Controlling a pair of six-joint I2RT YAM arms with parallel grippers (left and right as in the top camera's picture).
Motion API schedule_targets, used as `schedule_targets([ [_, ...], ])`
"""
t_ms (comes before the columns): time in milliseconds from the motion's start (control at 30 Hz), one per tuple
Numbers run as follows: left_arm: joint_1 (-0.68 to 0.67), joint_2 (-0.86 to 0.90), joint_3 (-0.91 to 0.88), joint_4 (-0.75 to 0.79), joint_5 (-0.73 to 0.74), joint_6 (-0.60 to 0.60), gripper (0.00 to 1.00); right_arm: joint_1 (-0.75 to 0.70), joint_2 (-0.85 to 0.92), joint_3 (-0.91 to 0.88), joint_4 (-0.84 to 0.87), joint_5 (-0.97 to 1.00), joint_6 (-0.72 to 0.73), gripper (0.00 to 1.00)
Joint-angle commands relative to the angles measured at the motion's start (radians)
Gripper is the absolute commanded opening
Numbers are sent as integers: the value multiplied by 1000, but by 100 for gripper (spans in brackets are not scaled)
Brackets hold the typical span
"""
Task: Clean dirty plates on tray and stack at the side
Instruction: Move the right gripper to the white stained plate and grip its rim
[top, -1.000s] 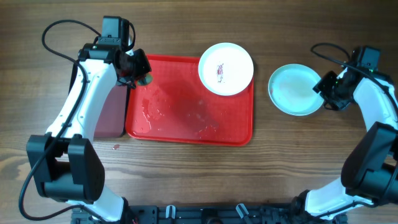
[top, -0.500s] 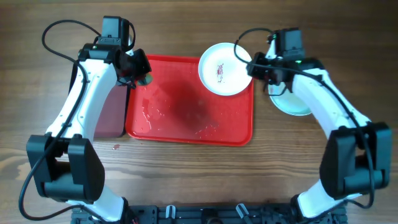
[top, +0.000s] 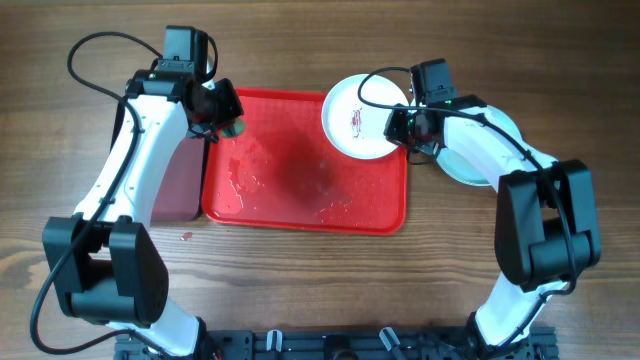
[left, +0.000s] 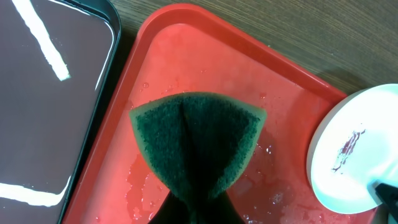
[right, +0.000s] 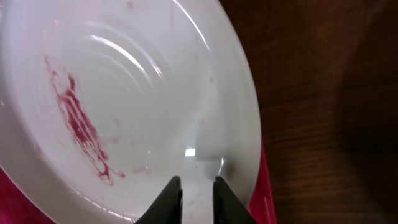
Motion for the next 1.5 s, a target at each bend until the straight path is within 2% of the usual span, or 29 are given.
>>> schedule_targets([
  [0,3,10,-5,0,-13,15,4,35,21,15,-34,7,-14,15],
  [333,3,10,-5,-1,-13,15,4,226,21,15,-108,-51,-78,16],
  [500,3,10,-5,-1,-13,15,4,320,21,15,-45,-61,-78,16],
  [633,3,10,-5,-1,-13,15,4,377,21,15,46,-167,-115,16],
  [767,3,10,-5,-1,-13,15,4,412,21,15,109,-193,-157,16],
  [800,3,10,-5,-1,-12,15,4,415,21,15,113,-197,-164,20],
  [933,3,10,-5,-5,-13,15,4,366,-5,39,114,-201,-139,20],
  [1033,3,10,-5,-4,-13,15,4,288,-53,89,108,-273,-209,27],
  [1133,3,10,-5,-4,-13,15,4,208,-106,95,86,-247,-218,30],
  [1300,3,10,-5,-4,-13,15,4,124,-78,93,-25,82,-298,37],
  [1467,3,10,-5,-4,-13,15,4,117,-6,93,-35,197,-394,38],
])
